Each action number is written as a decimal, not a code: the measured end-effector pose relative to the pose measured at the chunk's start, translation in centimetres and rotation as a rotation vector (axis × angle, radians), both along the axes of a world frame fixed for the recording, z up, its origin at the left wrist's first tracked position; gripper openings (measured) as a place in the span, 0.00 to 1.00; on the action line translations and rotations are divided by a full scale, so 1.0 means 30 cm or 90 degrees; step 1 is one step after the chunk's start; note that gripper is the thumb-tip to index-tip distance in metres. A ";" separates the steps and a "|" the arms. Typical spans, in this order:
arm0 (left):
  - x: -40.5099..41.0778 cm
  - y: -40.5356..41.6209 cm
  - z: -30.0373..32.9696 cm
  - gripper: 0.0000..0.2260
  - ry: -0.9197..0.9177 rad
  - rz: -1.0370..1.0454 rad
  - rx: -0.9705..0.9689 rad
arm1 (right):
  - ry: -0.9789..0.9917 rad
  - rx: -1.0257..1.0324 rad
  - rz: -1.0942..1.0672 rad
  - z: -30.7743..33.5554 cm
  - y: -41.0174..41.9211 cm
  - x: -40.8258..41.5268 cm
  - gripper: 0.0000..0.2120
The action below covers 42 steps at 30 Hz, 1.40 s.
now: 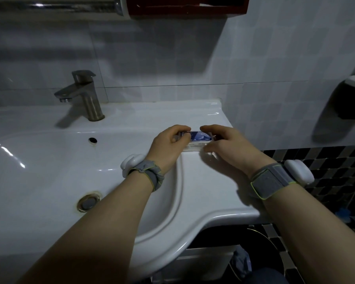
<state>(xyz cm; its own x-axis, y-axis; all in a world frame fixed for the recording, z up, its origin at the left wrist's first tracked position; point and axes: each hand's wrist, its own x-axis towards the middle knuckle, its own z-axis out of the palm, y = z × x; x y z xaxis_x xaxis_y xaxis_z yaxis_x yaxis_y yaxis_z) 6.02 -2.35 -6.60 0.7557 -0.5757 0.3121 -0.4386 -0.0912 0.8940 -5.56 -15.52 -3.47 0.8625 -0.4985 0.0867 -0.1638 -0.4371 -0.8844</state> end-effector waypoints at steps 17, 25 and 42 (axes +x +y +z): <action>0.013 0.033 0.024 0.21 -0.324 -0.082 0.161 | -0.025 0.001 0.007 -0.007 -0.003 -0.001 0.25; 0.013 0.033 0.032 0.14 -0.379 -0.105 0.118 | -0.008 -0.034 0.010 -0.011 -0.003 0.001 0.26; 0.010 0.063 -0.009 0.19 -0.265 -0.056 0.046 | -0.001 -0.112 0.002 -0.030 -0.017 0.008 0.26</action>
<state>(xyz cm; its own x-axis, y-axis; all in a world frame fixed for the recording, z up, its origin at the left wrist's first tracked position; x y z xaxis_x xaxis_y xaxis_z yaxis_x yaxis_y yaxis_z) 6.31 -0.47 -6.86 0.5201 -0.6641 0.5371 -0.7700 -0.0923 0.6314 -5.33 -16.04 -4.36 0.8636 -0.4732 0.1738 -0.1612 -0.5858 -0.7942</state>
